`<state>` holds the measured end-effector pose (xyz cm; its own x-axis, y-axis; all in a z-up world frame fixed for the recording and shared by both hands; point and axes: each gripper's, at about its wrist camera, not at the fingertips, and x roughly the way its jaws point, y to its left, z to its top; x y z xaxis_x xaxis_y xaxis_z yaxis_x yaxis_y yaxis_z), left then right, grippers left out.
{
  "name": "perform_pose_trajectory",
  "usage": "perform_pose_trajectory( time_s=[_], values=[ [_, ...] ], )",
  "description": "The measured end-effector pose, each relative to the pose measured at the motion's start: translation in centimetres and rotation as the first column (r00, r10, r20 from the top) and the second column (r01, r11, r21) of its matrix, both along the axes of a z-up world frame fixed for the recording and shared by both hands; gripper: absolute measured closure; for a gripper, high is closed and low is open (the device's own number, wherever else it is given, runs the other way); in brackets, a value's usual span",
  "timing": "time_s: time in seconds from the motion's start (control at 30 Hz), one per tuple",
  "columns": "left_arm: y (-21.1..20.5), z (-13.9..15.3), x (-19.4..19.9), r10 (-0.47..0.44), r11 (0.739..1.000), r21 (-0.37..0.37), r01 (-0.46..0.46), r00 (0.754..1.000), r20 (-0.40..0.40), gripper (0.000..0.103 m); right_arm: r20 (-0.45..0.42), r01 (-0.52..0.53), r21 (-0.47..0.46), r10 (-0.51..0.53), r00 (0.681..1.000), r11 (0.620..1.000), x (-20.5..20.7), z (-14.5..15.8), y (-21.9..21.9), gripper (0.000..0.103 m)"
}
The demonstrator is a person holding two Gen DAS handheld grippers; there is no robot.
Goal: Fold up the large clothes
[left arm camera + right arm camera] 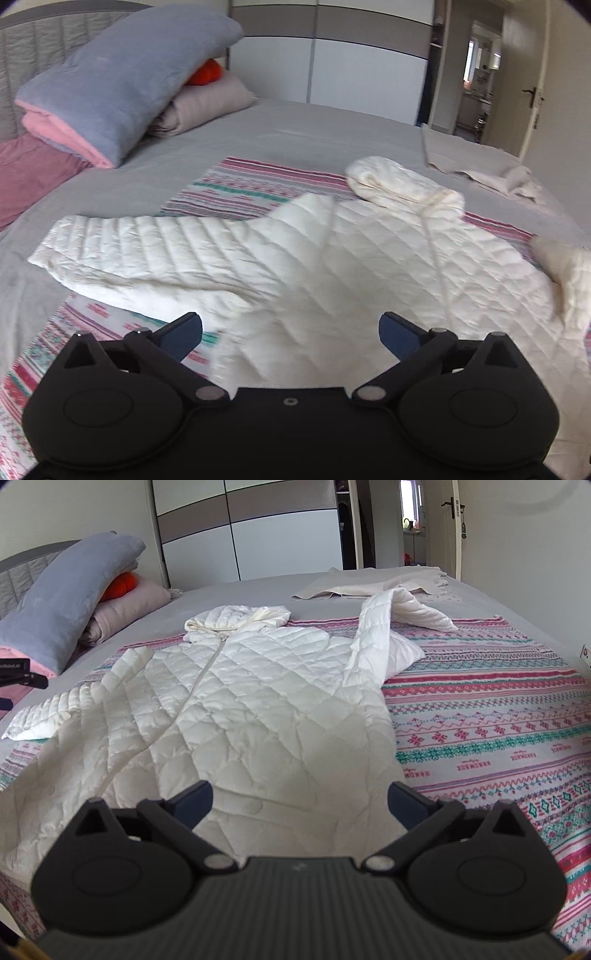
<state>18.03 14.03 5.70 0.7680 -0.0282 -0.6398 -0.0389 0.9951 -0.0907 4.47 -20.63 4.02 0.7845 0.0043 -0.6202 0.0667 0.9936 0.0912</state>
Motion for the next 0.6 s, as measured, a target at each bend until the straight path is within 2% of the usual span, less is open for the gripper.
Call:
perform_pose_trajectory(
  time_s=[0.13,0.23,0.3,0.37,0.5,0.6],
  values=[
    [-6.7,-1.3,-1.4,-0.132,0.991,-0.041,0.131,0.991,-0.005,0.000,0.004,0.024,0.009,-0.024,1.000,1.000,-0.8,0.3,-1.4,0.000],
    [-10.2,-3.7,-1.7,-0.181,0.978,-0.107,0.180,0.983,-0.005,0.000,-0.005,0.043,0.014,-0.043,0.999,0.999,-1.2,0.2,-2.5,0.000],
    [-11.8,-5.7,-1.6,-0.206,0.967,-0.160,0.199,0.978,-0.033,0.000,-0.024,0.054,0.016,-0.054,0.998,0.998,-0.9,-0.1,-3.3,0.000],
    [-13.2,-7.3,-1.2,-0.208,0.966,-0.171,0.192,0.975,-0.082,0.000,-0.042,0.063,0.018,-0.062,0.997,0.998,-0.5,-0.2,-4.0,0.000],
    [-13.9,-8.2,-1.3,-0.165,0.975,-0.153,0.159,0.986,-0.022,0.000,-0.050,0.090,0.032,-0.089,0.995,0.995,1.4,0.7,-6.3,0.000],
    [-13.7,-8.4,-1.0,-0.156,0.975,-0.164,0.149,0.987,-0.031,0.000,-0.048,0.127,0.080,-0.124,0.991,0.989,4.5,1.8,-8.8,0.000]
  ],
)
